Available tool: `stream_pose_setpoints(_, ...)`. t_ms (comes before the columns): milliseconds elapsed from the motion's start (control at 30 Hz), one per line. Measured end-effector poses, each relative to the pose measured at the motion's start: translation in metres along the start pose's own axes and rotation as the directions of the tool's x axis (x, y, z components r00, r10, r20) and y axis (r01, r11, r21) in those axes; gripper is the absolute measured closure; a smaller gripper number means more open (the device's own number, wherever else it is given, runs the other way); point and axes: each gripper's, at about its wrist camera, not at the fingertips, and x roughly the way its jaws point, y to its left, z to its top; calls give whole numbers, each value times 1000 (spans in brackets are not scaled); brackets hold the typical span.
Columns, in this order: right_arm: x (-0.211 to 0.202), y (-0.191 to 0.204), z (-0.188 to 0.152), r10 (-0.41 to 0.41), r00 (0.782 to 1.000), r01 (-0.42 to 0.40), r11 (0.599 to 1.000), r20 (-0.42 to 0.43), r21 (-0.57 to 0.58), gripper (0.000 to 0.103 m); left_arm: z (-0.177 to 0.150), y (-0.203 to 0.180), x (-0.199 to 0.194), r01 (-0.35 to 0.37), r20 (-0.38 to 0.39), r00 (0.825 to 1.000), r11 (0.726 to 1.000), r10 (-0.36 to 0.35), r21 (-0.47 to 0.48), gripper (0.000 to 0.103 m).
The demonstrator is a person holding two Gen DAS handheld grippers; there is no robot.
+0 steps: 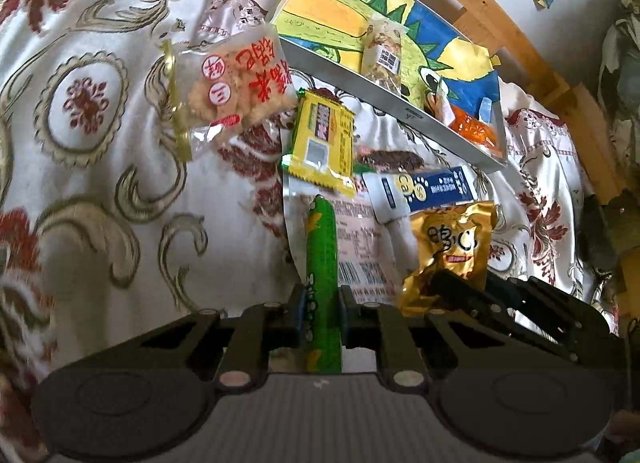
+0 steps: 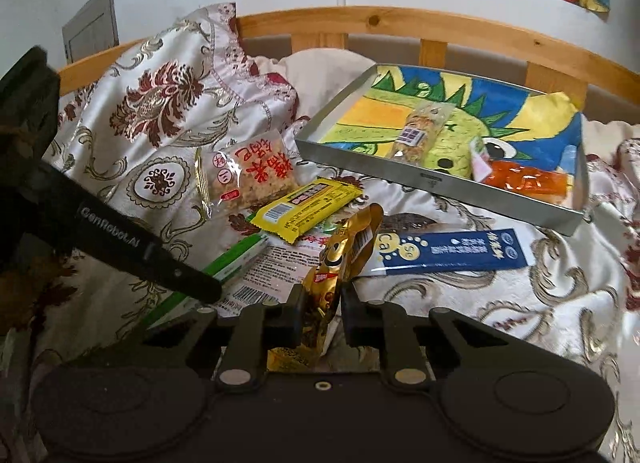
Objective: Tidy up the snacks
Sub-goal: 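Lift the gold bag with right gripper while left gripper grasps the green stick snack, then carry the gold bag and green stick toward the silver tray with both grippers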
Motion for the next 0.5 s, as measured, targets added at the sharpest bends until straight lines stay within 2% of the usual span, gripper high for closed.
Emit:
stream_pose_setpoints(200,-19,-10,-12,2,999,-4,999,32,54,83,-16,-5,-10,13,7,1000,1000,-13,-23,86)
stream_pose_setpoints(500,-40,-17,-22,-9,997,4,998,78,55,83,-29,-21,-16,59,25,998,998,-58,-22,86)
